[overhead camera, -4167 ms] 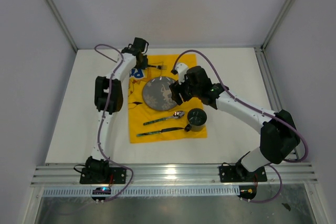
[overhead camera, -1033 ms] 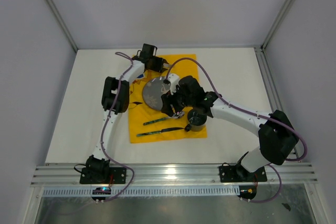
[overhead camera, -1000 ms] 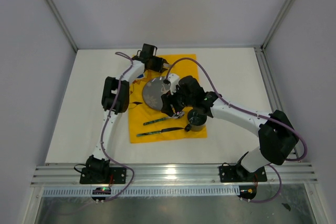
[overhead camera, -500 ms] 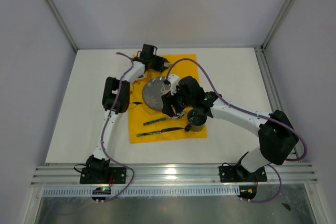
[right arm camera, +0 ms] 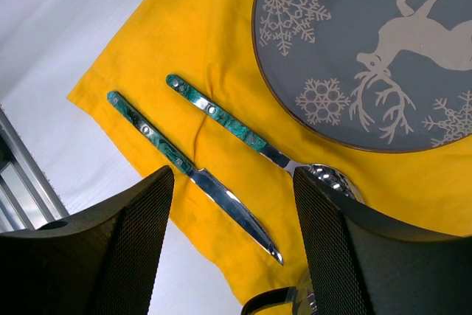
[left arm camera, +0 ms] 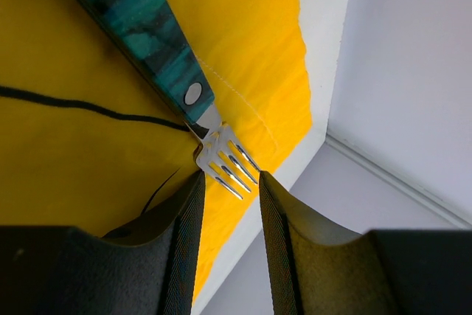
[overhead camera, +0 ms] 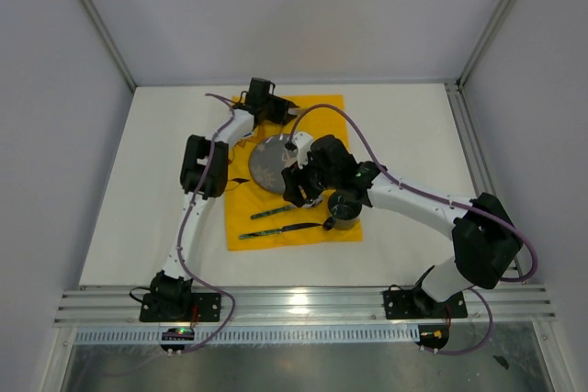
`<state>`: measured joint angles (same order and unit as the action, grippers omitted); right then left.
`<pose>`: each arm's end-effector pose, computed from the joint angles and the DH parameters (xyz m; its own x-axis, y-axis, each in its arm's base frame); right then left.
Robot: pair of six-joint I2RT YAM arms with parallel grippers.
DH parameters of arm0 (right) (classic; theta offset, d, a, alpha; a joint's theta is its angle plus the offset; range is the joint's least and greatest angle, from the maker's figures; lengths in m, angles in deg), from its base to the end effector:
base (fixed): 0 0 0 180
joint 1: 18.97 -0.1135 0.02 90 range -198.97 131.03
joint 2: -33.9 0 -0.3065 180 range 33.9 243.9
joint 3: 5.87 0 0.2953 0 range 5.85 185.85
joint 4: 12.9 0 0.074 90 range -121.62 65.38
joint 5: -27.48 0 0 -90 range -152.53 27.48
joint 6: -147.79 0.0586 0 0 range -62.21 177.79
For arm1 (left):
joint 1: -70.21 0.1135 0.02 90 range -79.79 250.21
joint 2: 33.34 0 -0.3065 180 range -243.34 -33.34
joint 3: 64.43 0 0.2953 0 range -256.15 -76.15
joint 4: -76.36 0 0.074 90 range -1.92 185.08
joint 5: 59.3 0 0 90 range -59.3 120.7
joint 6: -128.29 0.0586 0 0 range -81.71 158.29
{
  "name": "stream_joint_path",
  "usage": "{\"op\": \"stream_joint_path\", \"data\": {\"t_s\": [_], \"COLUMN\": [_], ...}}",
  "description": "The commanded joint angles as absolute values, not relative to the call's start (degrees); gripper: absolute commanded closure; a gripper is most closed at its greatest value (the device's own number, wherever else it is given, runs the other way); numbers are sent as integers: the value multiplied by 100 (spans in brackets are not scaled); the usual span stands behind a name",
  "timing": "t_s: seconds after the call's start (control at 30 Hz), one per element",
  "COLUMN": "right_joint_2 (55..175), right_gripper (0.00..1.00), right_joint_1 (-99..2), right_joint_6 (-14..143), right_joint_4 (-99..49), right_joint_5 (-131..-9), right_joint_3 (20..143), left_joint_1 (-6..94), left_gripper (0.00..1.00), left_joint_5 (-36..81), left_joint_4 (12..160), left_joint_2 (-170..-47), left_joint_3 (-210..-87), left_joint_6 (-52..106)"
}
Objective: Set the dinner table for one person
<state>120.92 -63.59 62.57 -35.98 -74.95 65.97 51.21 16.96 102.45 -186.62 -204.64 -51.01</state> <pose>0.2702 0.2844 0.2610 -0.5064 -0.3854 -0.7714 -0.7667 0.6106 0.1983 0.6412 -0.2355 0.1019 -0.4976 -0.8559 0.1405 -0.5910 0.2161 -0.7772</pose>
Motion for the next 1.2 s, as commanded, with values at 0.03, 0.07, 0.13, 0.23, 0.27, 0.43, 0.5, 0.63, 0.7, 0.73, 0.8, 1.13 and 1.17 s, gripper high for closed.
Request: {"op": "stream_joint_path", "data": {"t_s": [0.03,0.07,0.13,0.23,0.27,0.43,0.5,0.63,0.7,0.73,0.8,1.13,1.17], "right_joint_2": [11950,11933,11924,11915,11915,11932,11950,11994,12012,12020,12056,12100,12082], "right_gripper": [30,30,30,30,30,30,30,30,30,30,30,30,30], "right_joint_1": [-6432,-6441,-6441,-6450,-6459,-6468,-6485,-6529,-6529,-6546,-6582,-6731,-6731], "right_joint_6": [6289,6289,6307,6307,6307,6316,6316,6350,6368,6386,6403,6456,6465], "right_joint_4": [-3552,-3552,-3552,-3578,-3578,-3578,-3578,-3561,-3517,-3508,-3465,-3350,-3298], "right_joint_5": [-7352,-7342,-7342,-7325,-7307,-7307,-7307,-7307,-7307,-7316,-7325,-7298,-7264], "right_joint_3": [6694,6694,6676,6667,6667,6676,6676,6667,6641,6632,6623,6588,6562], "left_joint_1": [5167,5167,5193,5246,5263,5334,5351,5343,5351,5351,5351,5351,5351], "left_gripper": [61,61,61,62,61,61,61,62,62,62,62,61,61], "left_joint_5": [1716,1699,1681,1664,1655,1549,1523,1356,1277,1268,1198,979,934], "left_joint_4": [10268,10241,10162,10109,10100,10074,10074,9933,9951,10073,10100,9907,9881], "left_joint_2": [-19111,-19128,-19146,-19155,-19155,-19128,-19093,-18927,-18760,-18698,-18558,-17450,-17336], "left_joint_3": [-20518,-20509,-20518,-20527,-20527,-20509,-20492,-20439,-20421,-20421,-20264,-19279,-19270], "left_joint_6": [-4951,-4960,-4951,-4960,-4951,-4899,-4855,-4741,-4609,-4487,-4407,-4187,-4169]}}
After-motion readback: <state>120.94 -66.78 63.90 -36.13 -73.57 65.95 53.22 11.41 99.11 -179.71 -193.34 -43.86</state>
